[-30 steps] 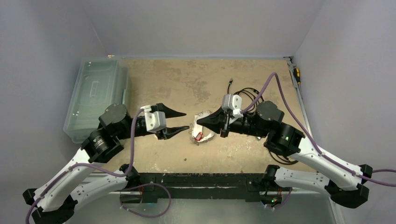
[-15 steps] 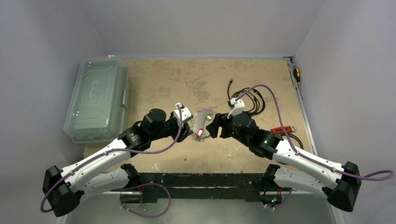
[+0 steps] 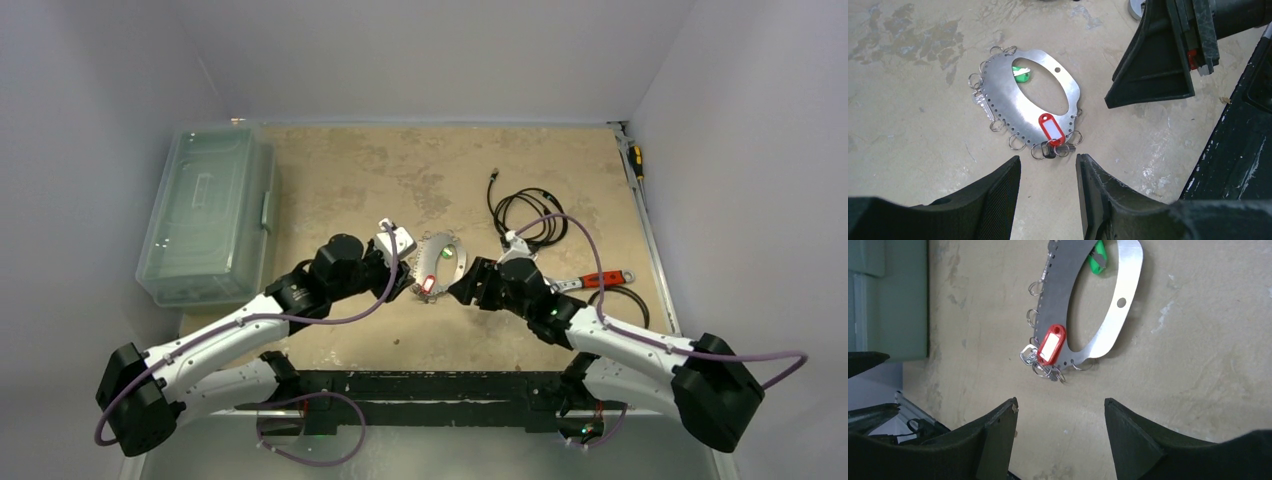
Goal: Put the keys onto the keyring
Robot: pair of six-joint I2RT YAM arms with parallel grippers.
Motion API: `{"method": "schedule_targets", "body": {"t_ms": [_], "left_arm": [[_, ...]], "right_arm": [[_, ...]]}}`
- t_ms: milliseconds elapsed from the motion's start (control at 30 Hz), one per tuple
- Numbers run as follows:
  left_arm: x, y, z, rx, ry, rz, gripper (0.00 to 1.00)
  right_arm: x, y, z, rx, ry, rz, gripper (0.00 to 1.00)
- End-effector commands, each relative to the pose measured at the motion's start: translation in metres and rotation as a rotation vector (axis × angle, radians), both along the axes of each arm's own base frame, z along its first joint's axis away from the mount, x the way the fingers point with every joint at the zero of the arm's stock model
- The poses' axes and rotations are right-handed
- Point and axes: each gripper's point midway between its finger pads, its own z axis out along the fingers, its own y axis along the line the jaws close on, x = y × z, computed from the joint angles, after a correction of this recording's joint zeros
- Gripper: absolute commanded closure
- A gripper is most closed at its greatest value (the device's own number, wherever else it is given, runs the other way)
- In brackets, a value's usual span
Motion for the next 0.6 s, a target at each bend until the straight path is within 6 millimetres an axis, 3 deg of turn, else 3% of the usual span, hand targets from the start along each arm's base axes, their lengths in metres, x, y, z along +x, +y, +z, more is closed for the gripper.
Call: {"method": "schedule_targets", "body": {"t_ms": [0,233,567], "left_arm": [[0.01,0.002,0.022,-0.052,-0.081,0.037,0.55],[0.015,0.011,0.028,-0.04,-0.128,0.071,0.56],[0.016,0.018,0.036,-0.055,-0.164,0.094,0.56]], "right_arm": [[0.016,0.013,0.021,0.026,-0.228,0.084,0.35],[0.025,0.006,0.015,-0.112,-0.484,0.166,0.38],[0.011,0.029,-0.02,-0.326,-0.628,0.352,0.48]]}}
